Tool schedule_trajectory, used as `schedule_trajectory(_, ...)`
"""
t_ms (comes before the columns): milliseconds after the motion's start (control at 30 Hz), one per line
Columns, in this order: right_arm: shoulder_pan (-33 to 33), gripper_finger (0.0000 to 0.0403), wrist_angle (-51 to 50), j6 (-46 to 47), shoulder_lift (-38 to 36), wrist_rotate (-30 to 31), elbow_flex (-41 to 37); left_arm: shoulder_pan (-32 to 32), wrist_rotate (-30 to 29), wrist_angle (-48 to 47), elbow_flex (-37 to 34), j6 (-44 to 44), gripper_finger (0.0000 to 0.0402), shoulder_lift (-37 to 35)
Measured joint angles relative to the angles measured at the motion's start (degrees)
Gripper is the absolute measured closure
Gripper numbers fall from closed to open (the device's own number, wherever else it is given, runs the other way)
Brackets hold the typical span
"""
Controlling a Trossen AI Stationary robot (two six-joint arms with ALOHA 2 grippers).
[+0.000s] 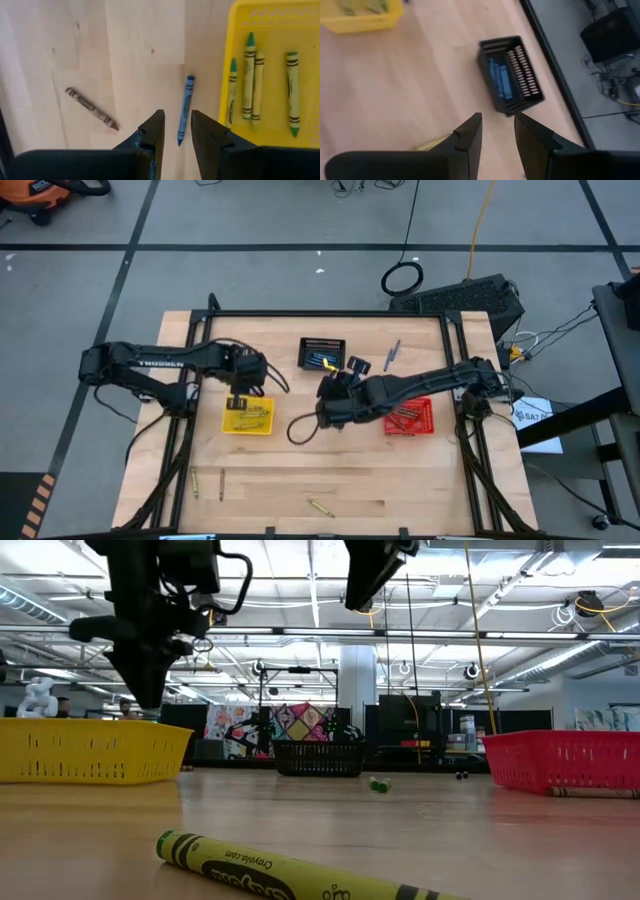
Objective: Sort crayons
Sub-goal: Put the blue crayon into the black bin
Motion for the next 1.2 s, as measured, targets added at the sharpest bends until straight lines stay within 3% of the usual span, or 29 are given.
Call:
schedule_trajectory(133,-3.28,0.0300,-1.04,-3.01,0.00,0.02,0.00,3.59,3.99,0.71,0.00,2.80,0.0314,0.00)
schedule_trajectory(300,-7.38,0.0300,-1.71,-6.37,0.00,-1.91,0.00,7.01,4.64,2.50,-1.70,4.94,0.0314,0.23)
schedule_trajectory(767,-17.31,0.0300,-1.48,-12.04,0.00,-4.62,0.00,11.28,9.63,2.42,-2.67,8.21,0.0314,5.15)
schedule_trajectory(967,-18.99,0.0300,-1.43,-12.26,0.00,-5.90,0.00,12.65,9.73,3.56,-2.67,8.20,0.0314,8.36)
schedule_trajectory(1200,-19.19,0.0300,-1.43,-12.70,0.00,-5.90,0.00,13.07,14.91,5.49,-2.69,8.20,0.0314,12.23)
